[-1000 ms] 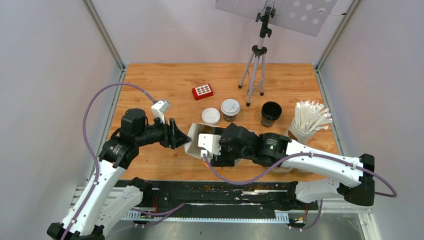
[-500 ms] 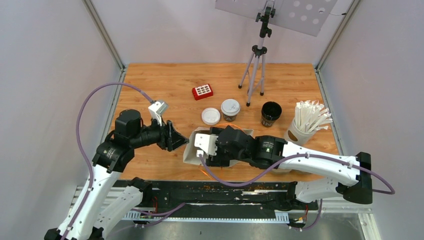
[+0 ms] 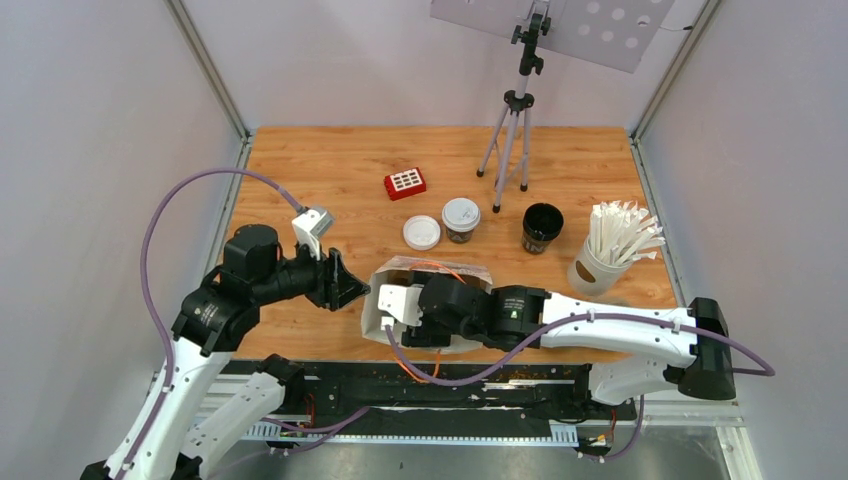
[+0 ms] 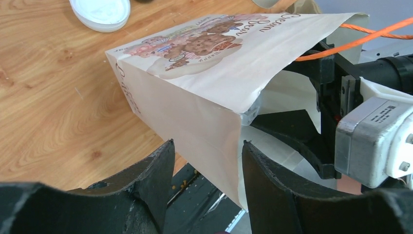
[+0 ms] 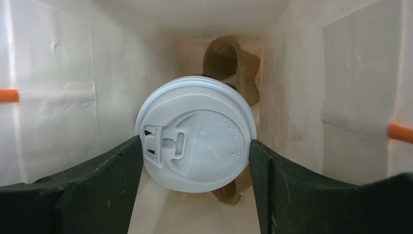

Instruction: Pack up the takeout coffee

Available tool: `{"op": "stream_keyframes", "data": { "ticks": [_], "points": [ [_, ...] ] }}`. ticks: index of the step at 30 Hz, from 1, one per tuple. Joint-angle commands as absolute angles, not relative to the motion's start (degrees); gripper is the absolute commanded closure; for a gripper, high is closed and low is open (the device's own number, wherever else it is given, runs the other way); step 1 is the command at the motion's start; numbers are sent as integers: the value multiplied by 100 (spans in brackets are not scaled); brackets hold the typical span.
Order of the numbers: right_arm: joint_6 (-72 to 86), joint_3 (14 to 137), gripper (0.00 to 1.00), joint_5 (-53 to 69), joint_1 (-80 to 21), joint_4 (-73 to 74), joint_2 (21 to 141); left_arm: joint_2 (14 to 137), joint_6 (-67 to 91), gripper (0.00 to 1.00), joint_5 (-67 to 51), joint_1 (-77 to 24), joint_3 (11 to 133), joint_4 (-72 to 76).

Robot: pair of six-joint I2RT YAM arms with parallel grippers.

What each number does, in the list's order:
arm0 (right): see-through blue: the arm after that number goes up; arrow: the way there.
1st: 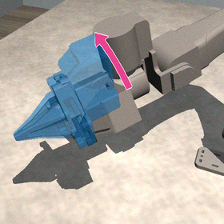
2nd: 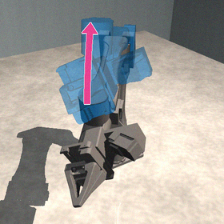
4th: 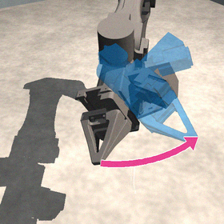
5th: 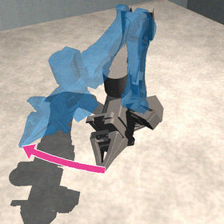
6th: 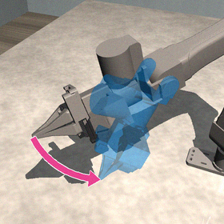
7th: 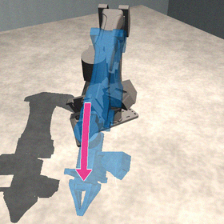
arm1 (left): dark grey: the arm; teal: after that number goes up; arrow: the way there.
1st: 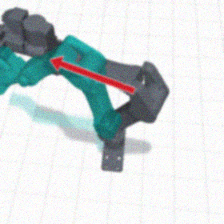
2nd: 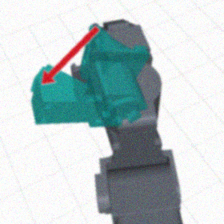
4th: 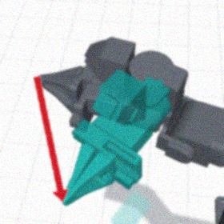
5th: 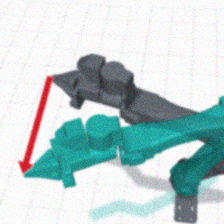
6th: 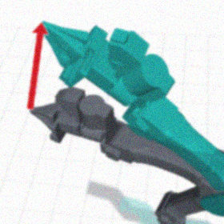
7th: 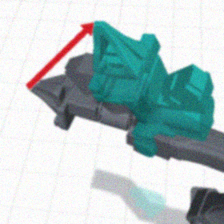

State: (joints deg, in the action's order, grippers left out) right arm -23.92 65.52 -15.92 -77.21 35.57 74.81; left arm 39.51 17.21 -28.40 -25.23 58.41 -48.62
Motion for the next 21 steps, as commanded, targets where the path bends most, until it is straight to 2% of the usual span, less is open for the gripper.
{"op": "stream_keyframes", "data": {
  "ticks": [1, 14, 21],
  "points": [
    [-2243, 6382, 27, -2022, -7886, 3202, 7430, 3740, 1775, 40, -2948, -2596, 5623, -4743],
    [-2710, 5905, 27, -2047, -7907, 2373, 7287, 3820, 2058, 47, -2386, -3390, 5321, -4466],
    [-2928, 5816, 27, -2654, -7903, 2102, 7422, 3861, 2024, 58, -2261, -3397, 5392, -4465]
  ]
}}
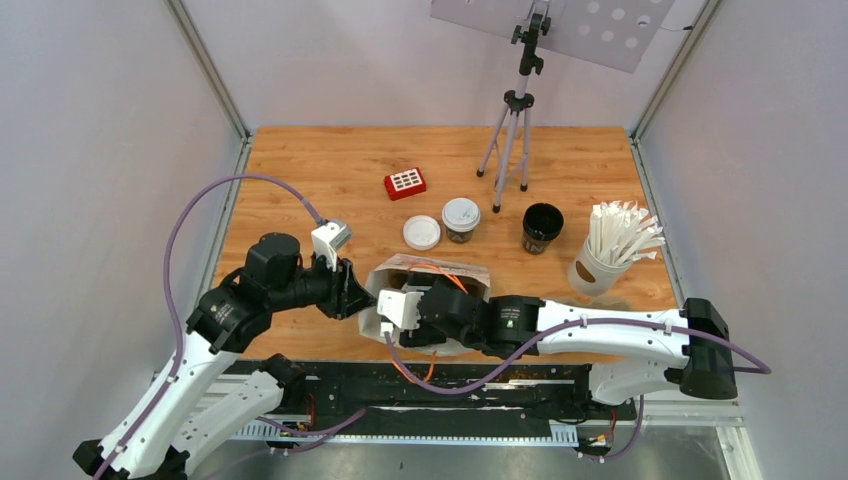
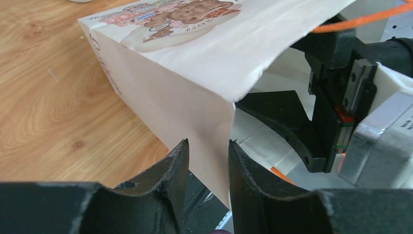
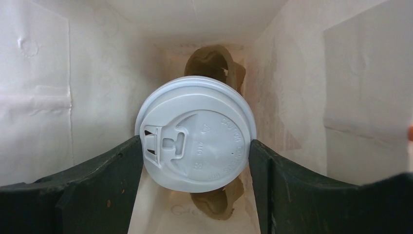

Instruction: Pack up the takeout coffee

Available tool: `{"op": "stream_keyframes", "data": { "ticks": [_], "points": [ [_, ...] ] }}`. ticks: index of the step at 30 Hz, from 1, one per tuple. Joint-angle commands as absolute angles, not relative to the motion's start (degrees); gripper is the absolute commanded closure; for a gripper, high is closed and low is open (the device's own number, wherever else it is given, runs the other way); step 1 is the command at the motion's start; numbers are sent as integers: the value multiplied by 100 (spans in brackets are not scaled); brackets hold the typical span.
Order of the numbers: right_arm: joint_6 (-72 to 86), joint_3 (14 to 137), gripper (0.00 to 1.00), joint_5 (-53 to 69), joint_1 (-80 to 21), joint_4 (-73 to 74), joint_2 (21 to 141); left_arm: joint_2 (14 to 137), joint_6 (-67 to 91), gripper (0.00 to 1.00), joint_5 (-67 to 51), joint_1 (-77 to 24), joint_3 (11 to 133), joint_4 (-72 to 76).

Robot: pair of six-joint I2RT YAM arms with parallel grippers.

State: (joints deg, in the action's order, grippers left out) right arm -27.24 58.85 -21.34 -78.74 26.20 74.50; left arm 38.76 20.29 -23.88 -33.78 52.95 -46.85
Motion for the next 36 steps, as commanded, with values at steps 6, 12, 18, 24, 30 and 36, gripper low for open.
{"op": "stream_keyframes", "data": {
  "ticks": [6, 12, 18, 24, 30, 36],
  "points": [
    [-3231, 5544, 27, -3215, -7818, 1613, 7541, 3931, 1960, 82, -2367, -3401, 5373, -4466],
    [-3322, 5597, 27, -3374, -7776, 1480, 7533, 3934, 2019, 89, -2417, -3401, 5283, -4284],
    [-3262, 5666, 27, -3146, -7776, 1617, 7268, 3946, 1996, 90, -2402, -3401, 5266, -4260],
    [-3224, 5717, 27, -2959, -7778, 1774, 7231, 3945, 1961, 89, -2396, -3397, 5264, -4264],
    [-3345, 5659, 27, -3179, -7763, 1610, 7263, 3951, 1789, 90, -2434, -3399, 5151, -4323],
    [-3217, 5542, 27, -3333, -7662, 1513, 7491, 3876, 1593, 90, -2527, -3401, 5115, -4315]
  ]
}}
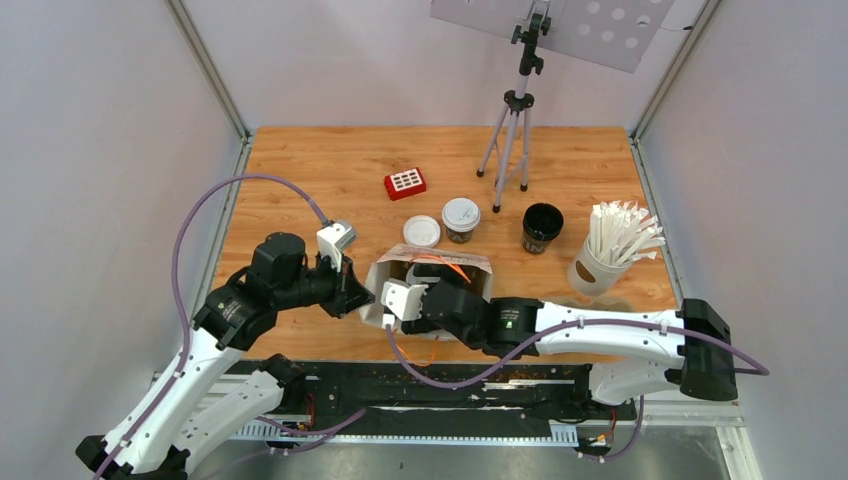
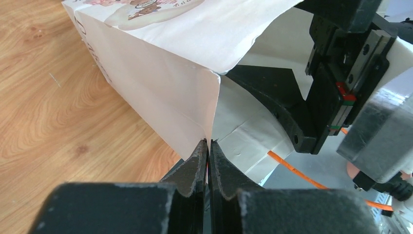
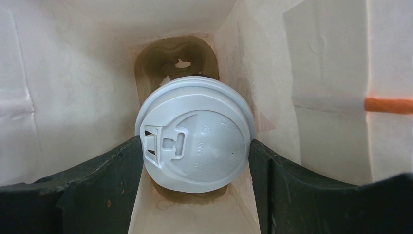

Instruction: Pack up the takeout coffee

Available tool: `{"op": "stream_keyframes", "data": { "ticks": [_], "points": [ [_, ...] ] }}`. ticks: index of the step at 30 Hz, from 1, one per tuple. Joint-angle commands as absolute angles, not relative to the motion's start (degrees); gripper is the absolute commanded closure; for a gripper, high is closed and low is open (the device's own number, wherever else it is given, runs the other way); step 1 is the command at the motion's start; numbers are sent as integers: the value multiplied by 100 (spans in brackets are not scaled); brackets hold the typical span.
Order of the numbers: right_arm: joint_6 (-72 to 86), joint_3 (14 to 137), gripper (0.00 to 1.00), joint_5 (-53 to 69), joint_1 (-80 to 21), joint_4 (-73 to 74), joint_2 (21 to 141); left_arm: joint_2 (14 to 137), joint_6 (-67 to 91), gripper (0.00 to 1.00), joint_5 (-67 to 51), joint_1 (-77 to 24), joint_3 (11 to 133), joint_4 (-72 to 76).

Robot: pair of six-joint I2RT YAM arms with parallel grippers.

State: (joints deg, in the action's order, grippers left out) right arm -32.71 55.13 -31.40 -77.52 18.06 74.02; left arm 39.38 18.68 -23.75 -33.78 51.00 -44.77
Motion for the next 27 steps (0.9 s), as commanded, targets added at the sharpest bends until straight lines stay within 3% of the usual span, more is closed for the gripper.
{"op": "stream_keyframes", "data": {
  "ticks": [1, 13, 27],
  "points": [
    [-3167, 5492, 27, -3279, -7629, 1489, 7496, 3873, 1577, 90, -2545, -3401, 5115, -4297],
    [-2986, 5399, 27, -2905, -7564, 1537, 7431, 3764, 1380, 88, -2621, -3401, 4948, -4266],
    [-3552, 5359, 27, -3427, -7555, 1705, 7033, 3766, 1362, 87, -2555, -3401, 4983, -4180]
  ]
}}
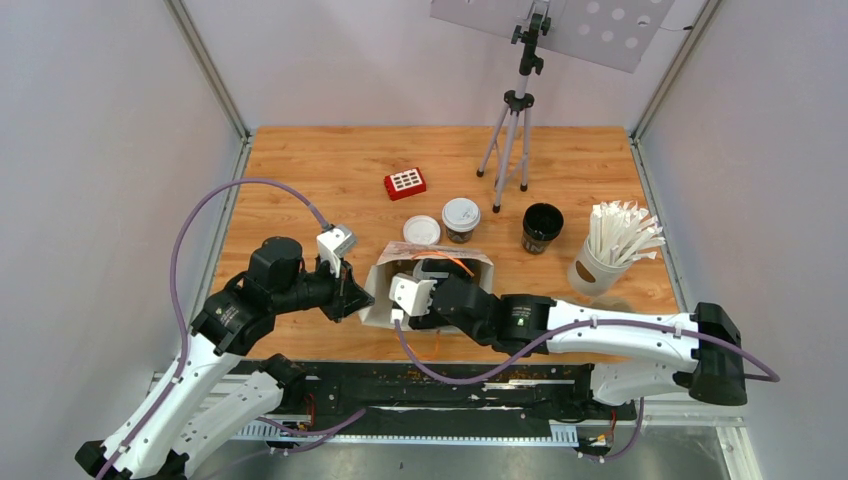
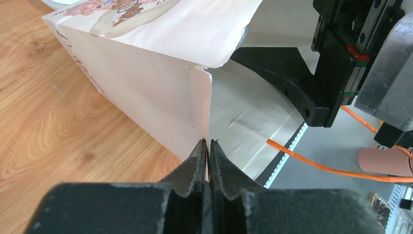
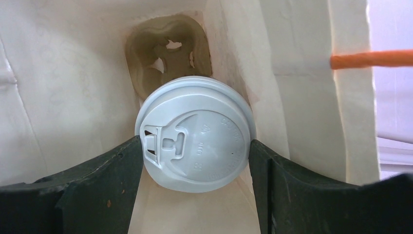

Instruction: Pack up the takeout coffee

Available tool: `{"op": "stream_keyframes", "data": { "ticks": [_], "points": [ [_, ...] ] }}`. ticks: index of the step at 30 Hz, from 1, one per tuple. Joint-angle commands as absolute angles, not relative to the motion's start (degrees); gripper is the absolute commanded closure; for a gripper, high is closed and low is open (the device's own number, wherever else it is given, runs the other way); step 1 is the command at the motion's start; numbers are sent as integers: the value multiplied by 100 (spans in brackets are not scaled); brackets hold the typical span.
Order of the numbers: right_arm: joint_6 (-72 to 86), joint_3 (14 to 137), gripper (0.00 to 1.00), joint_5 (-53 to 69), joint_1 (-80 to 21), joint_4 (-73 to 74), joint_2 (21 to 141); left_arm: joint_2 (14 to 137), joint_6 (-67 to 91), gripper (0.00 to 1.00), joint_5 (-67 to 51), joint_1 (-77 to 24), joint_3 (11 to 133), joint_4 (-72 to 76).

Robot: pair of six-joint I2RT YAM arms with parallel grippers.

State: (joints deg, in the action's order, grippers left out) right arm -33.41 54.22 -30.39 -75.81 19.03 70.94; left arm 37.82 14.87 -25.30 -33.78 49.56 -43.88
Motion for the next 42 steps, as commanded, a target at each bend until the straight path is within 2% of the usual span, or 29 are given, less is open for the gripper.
{"op": "stream_keyframes", "data": {
  "ticks": [1, 8, 11, 22, 30, 42],
  "points": [
    [-3563, 5324, 27, -3456, -7533, 1646, 7085, 3764, 1362, 87, -2557, -3397, 4983, -4179],
    [-3455, 5225, 27, -3163, -7326, 1308, 7374, 3770, 1344, 87, -2573, -3399, 4957, -4180],
    [-3421, 5176, 27, -3006, -7236, 1188, 7407, 3739, 1338, 82, -2568, -3401, 4961, -4188],
    [-3244, 5117, 27, -2655, -7159, 1325, 7311, 3605, 1199, 82, -2551, -3401, 4938, -4288],
    [-3348, 5575, 27, -2221, -7168, 1566, 7068, 3611, 1057, 82, -2532, -3395, 4959, -4432],
    [-3384, 5259, 27, -2992, -7119, 668, 7666, 3536, 1055, 82, -2637, -3397, 4865, -4399]
  ]
}}
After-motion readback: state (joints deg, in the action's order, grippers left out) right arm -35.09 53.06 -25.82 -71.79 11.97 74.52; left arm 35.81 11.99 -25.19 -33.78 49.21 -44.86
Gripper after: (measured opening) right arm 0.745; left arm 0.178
